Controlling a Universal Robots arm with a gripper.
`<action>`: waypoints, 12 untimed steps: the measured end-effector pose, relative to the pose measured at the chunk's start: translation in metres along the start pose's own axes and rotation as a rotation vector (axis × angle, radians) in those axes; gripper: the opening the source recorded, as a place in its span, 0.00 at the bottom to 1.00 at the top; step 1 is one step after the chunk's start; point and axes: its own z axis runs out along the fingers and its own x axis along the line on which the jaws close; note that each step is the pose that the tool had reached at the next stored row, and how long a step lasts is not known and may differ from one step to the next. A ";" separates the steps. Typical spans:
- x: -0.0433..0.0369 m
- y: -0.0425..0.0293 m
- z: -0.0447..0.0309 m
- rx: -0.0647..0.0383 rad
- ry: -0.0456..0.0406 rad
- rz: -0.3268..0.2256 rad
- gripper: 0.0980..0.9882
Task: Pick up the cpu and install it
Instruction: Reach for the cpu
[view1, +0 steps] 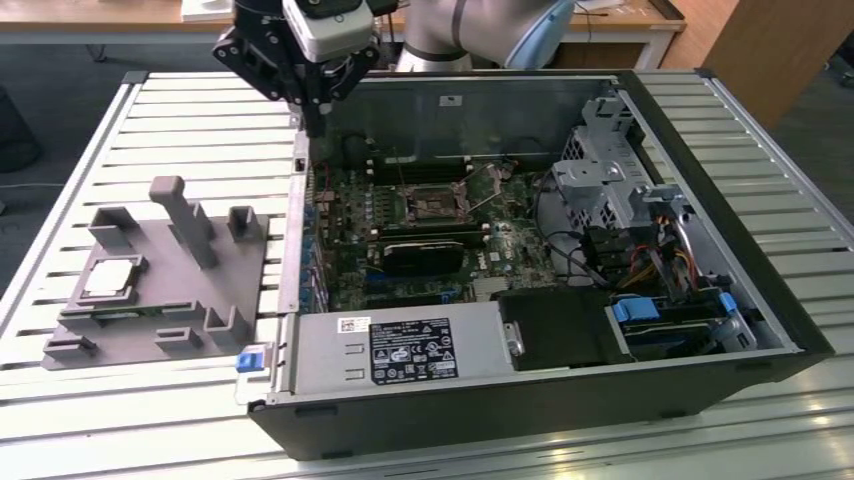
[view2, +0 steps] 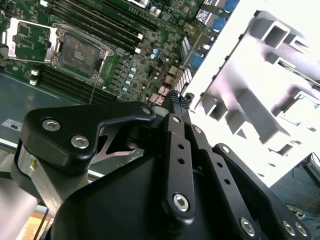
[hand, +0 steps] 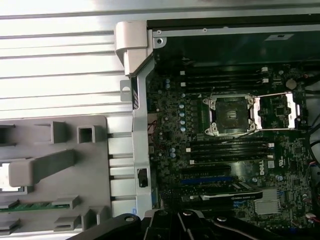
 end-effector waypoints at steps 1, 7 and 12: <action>0.0006 -0.0001 0.0000 0.000 0.0000 0.000 0.01; 0.0041 -0.0003 0.0000 0.000 0.0000 0.000 0.01; 0.0068 -0.0005 0.0001 0.000 0.0000 0.000 0.01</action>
